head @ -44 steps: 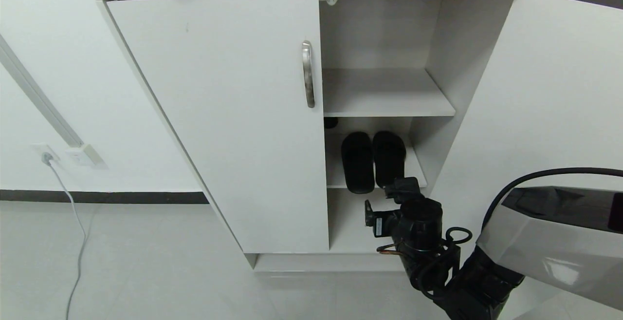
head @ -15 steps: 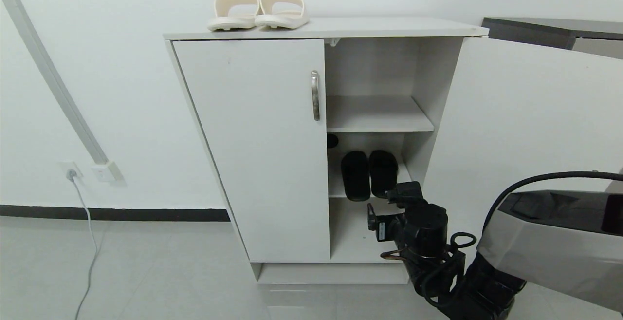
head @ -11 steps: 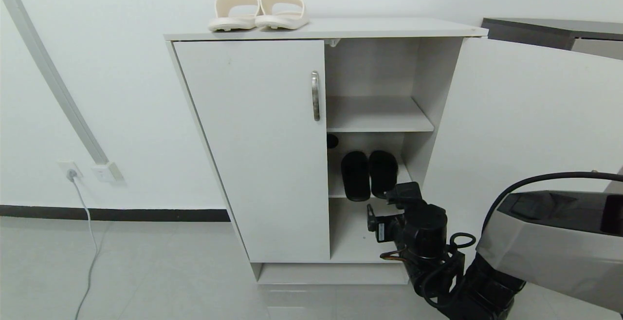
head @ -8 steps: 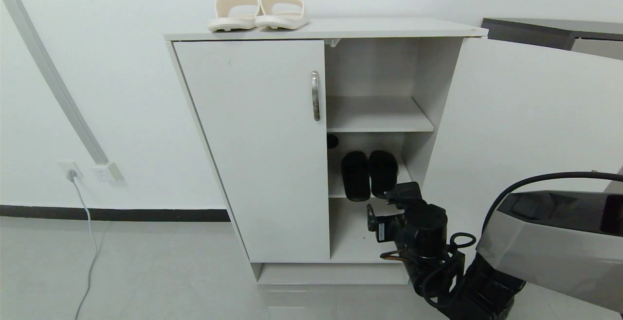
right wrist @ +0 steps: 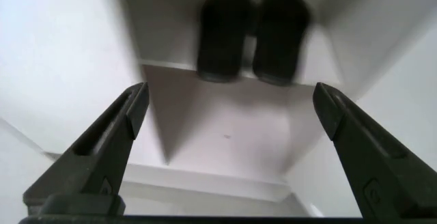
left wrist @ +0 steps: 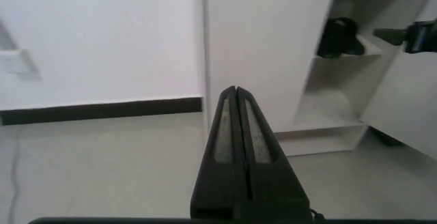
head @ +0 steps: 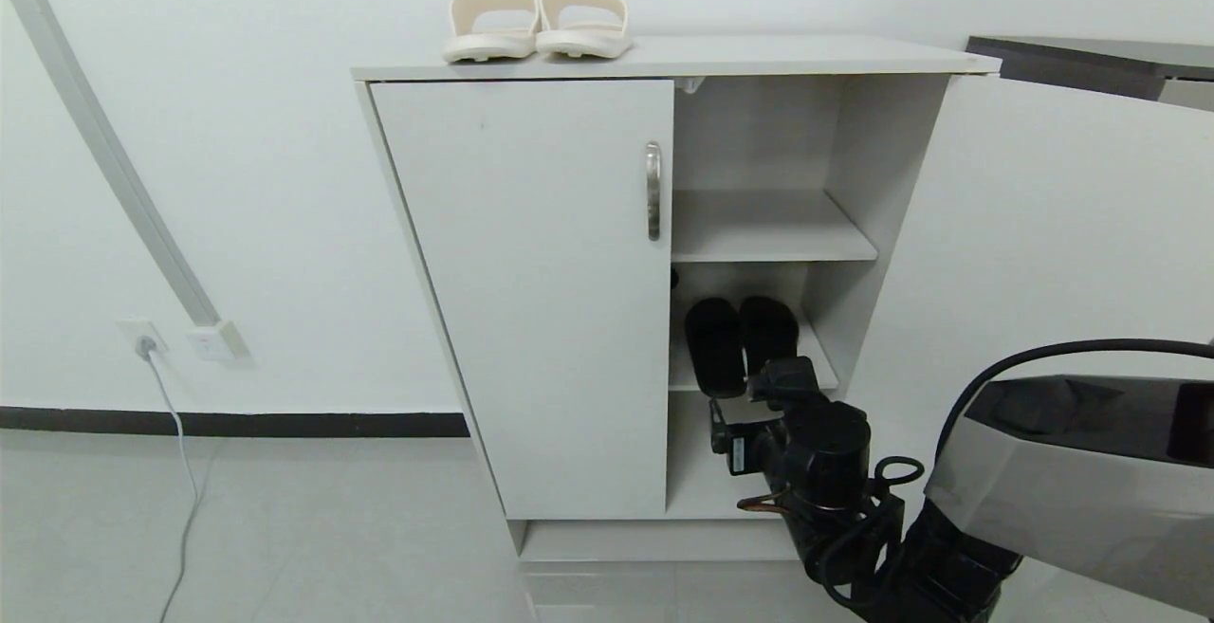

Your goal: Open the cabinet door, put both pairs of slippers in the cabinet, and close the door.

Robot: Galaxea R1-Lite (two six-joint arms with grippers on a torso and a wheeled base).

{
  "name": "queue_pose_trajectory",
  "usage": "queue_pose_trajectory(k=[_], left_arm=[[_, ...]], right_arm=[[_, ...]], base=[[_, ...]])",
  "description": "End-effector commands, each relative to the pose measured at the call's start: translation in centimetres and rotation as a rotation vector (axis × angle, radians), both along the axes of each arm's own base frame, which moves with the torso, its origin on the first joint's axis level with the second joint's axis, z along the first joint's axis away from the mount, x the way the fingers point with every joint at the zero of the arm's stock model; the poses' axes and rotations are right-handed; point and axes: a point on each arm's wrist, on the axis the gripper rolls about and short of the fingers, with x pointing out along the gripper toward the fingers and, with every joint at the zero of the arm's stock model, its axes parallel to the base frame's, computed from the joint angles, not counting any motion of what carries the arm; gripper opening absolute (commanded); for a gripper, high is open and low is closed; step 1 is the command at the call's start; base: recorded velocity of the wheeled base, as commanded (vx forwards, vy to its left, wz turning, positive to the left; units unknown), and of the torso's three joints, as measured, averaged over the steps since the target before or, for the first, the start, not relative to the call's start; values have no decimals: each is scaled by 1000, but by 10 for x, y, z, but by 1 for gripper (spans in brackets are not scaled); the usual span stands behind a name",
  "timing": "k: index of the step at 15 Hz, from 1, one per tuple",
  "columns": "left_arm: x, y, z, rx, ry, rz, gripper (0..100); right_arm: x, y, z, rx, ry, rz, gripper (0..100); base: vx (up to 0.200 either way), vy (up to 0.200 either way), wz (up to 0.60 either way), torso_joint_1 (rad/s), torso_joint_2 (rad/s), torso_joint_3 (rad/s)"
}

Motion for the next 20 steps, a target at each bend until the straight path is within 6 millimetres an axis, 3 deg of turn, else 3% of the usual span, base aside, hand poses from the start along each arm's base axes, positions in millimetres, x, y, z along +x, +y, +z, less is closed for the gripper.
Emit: queue_pose_trajectory(k=[1, 10, 20], left_arm=[[0, 0, 0, -1, 1, 0, 0], [0, 0, 0, -1, 1, 0, 0], [0, 0, 0, -2, 1, 1, 0]], right_arm=[[0, 0, -1, -1, 1, -2, 100], [-3, -4, -4, -12, 2, 4, 100], [-7, -10, -2, -28, -54, 70, 100]], base=[[0, 200, 0, 7, 2, 2], [0, 200, 0, 1, 2, 1], [0, 0, 0, 0, 0, 0]])
